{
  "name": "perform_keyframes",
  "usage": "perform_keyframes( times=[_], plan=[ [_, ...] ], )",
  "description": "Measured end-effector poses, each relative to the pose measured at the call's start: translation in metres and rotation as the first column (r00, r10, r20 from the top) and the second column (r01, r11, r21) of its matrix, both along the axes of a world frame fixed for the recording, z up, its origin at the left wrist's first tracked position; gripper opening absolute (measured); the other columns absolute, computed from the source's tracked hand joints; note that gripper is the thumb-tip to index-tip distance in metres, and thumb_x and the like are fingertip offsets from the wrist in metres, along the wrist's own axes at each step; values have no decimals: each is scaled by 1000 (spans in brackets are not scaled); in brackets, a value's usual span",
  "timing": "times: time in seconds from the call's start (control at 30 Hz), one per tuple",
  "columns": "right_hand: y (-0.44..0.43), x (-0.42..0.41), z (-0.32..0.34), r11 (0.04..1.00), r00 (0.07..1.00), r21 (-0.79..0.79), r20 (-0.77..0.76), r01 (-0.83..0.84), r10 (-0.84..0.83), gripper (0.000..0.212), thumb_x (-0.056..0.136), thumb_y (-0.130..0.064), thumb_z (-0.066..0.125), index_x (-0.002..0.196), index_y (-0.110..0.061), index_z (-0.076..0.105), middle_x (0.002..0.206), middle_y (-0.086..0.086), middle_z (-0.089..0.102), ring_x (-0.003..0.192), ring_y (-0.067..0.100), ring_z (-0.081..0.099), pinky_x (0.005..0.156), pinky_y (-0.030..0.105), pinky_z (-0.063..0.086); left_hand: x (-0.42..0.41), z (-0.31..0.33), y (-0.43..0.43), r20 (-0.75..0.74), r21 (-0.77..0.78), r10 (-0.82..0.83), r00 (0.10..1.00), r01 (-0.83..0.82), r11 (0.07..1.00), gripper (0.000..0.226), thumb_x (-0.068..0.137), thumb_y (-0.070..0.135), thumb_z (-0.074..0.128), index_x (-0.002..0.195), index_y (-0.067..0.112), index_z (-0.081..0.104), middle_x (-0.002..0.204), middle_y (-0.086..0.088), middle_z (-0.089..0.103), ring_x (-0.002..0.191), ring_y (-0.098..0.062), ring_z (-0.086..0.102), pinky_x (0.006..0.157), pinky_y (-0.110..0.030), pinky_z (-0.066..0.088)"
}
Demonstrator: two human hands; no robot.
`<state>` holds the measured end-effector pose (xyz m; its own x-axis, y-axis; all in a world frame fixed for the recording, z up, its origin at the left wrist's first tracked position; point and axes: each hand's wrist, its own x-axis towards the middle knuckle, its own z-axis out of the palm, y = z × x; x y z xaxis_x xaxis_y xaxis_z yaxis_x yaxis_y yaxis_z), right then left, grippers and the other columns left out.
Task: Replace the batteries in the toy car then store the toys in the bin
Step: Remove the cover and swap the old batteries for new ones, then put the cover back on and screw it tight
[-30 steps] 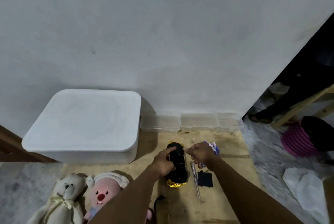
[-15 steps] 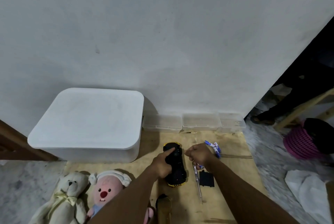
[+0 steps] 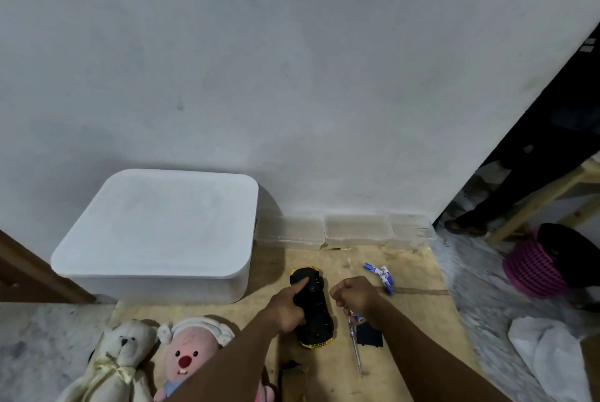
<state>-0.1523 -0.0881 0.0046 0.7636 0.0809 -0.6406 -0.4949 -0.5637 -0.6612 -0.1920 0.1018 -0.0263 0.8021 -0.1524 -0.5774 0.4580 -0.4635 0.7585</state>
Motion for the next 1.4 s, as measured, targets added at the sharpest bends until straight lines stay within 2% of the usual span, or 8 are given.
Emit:
perform_keyframes(
  times=[0.17,0.3,0.4,0.53,0.67,0.9,1.07,1.4],
  plan=[
    [-7,-3,15,997,998,-76,62,-13,18,13,95,-18,64,92,-5,67,72,6,60,50,10,50,42,20,40,5,19,0,106,83,90,990,-99,992,71,83,-3,59,145,27,43,139,-3,52,122,-22,52,99,-30,48],
    [-26,-2,27,981,967,-189,256,48,2,23,88,-32,72,85,-9,71,62,-4,58,50,8,53,44,18,41,21,48,-7,274,201,136,952,-195,960,41,83,12,60,120,29,57,114,2,57,100,-19,59,84,-30,54],
    [-50,7,30,964,941,-243,338,109,-21,21,83,-32,77,80,-14,69,79,2,68,69,13,63,60,24,51,42,66,-23,325,223,43,945,-121,967,32,85,11,58,114,25,59,107,0,57,90,-17,58,76,-27,51],
    [-91,32,31,894,910,-398,414,206,-25,22,75,-36,79,84,-23,64,89,-3,64,81,15,60,66,24,44,79,78,-61,380,286,-104,919,-10,958,35,79,13,60,111,28,63,107,2,59,94,-18,60,75,-26,49],
    [-143,75,22,794,898,-581,425,176,112,40,78,-42,74,109,-30,51,108,-3,60,89,18,58,71,28,39,128,76,-120,404,375,-257,878,97,922,47,75,19,63,120,31,58,112,3,57,106,-19,57,85,-29,49],
    [-181,147,-2,630,814,-776,346,-31,466,70,79,-47,75,135,-27,39,132,3,42,87,26,68,76,34,53,206,47,-201,359,679,-585,727,227,698,73,76,33,71,142,32,40,141,1,40,127,-25,42,102,-43,35],
    [-187,169,-17,583,750,-801,301,-136,589,82,74,-57,71,141,-28,34,135,1,36,83,27,68,69,32,50,232,27,-228,277,783,-712,646,278,556,84,69,45,76,142,27,39,139,-4,39,125,-28,43,105,-42,38],
    [-187,166,-20,561,698,-799,275,-216,661,84,77,-52,63,146,-20,27,142,6,31,88,31,64,73,36,54,229,12,-235,289,820,-724,627,228,525,90,71,36,78,146,23,31,142,-8,36,125,-31,41,108,-38,36]
  ],
)
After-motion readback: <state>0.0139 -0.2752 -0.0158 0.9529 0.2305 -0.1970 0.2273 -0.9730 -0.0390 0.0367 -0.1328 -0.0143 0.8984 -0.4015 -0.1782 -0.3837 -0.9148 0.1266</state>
